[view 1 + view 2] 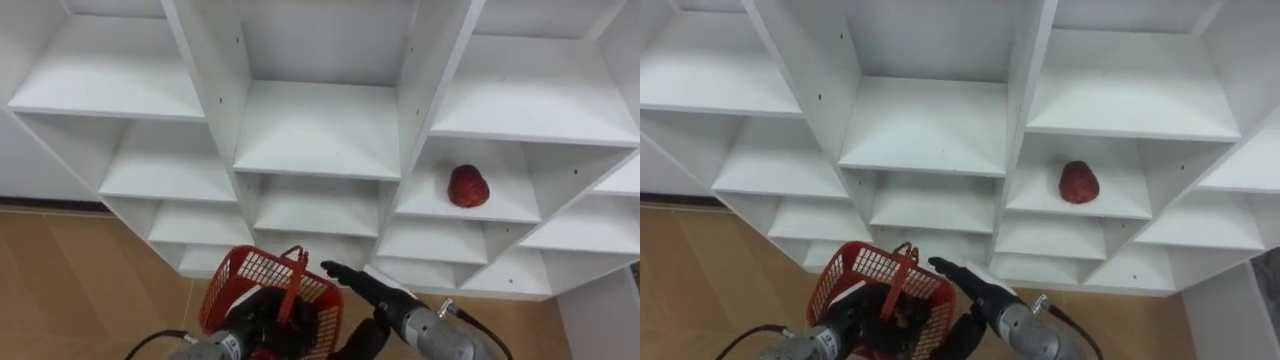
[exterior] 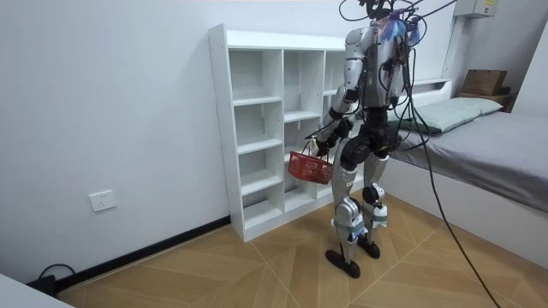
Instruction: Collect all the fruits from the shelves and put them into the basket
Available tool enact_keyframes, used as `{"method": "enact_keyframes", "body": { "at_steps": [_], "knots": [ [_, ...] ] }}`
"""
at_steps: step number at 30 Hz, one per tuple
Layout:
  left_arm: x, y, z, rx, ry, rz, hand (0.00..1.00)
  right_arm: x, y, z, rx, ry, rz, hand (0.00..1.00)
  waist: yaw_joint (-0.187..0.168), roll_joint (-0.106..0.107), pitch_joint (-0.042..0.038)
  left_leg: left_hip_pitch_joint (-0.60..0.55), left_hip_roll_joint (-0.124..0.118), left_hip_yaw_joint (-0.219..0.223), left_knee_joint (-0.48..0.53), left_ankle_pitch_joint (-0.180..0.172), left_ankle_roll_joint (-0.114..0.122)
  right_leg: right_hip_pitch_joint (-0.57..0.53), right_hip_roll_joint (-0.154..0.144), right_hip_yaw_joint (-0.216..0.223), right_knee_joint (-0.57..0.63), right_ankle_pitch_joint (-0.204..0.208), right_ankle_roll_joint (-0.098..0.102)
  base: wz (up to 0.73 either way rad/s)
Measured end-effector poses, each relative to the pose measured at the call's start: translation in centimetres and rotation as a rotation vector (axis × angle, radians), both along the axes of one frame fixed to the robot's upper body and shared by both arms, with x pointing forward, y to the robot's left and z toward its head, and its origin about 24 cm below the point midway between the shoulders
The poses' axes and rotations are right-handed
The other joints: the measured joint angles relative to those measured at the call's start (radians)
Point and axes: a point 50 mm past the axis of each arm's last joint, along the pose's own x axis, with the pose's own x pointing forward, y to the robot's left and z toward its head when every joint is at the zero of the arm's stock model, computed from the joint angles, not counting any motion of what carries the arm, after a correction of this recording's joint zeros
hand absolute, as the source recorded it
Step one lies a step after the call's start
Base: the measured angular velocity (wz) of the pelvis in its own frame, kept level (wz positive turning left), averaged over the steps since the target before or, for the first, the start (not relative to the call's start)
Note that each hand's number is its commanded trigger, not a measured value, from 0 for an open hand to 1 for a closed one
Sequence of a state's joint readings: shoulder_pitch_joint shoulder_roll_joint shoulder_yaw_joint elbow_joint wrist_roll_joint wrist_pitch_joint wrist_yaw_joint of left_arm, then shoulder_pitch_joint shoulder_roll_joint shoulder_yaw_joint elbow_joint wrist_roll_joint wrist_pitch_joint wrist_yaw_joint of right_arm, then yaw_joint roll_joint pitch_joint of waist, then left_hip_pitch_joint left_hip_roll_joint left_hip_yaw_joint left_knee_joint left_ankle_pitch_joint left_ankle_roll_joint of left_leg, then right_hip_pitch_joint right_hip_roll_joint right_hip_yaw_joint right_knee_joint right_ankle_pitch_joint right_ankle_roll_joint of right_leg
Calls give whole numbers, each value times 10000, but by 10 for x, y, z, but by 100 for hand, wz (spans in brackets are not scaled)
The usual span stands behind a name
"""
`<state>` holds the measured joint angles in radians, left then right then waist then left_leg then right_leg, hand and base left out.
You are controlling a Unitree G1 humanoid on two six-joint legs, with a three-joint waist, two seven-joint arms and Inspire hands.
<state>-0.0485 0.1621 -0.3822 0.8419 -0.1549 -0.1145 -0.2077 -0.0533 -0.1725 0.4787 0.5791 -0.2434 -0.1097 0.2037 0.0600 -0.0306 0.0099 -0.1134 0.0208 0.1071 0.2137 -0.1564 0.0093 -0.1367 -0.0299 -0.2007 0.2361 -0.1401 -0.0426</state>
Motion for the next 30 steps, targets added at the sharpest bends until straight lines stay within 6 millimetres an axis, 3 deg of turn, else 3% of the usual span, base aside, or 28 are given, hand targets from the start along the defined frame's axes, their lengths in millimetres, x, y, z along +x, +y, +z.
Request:
{"method": "enact_keyframes", "body": {
  "at_steps": [9,18,24,30],
  "knots": [
    [-2,13,1,102,-128,841,100,2,-24,11,388,-757,-1562,0,-292,-67,-42,231,3,232,-163,0,0,157,39,226,-195,6,35,-6],
    [-1,11,3,13,-353,821,100,0,-31,17,468,-1205,-2195,0,-334,-50,-35,398,13,305,-272,-1,0,209,72,368,-188,3,37,-5],
    [-16,13,-5,221,30,881,100,-3,-31,19,160,-1748,-2346,0,-517,-47,-26,558,4,301,-342,-4,-2,318,67,365,-156,-29,60,0],
    [-19,14,-4,256,7,1061,100,-2,-39,21,-403,-2393,-3065,0,-571,-49,-26,582,17,329,-450,-5,-2,300,76,372,-172,-34,66,0]
  ]
}}
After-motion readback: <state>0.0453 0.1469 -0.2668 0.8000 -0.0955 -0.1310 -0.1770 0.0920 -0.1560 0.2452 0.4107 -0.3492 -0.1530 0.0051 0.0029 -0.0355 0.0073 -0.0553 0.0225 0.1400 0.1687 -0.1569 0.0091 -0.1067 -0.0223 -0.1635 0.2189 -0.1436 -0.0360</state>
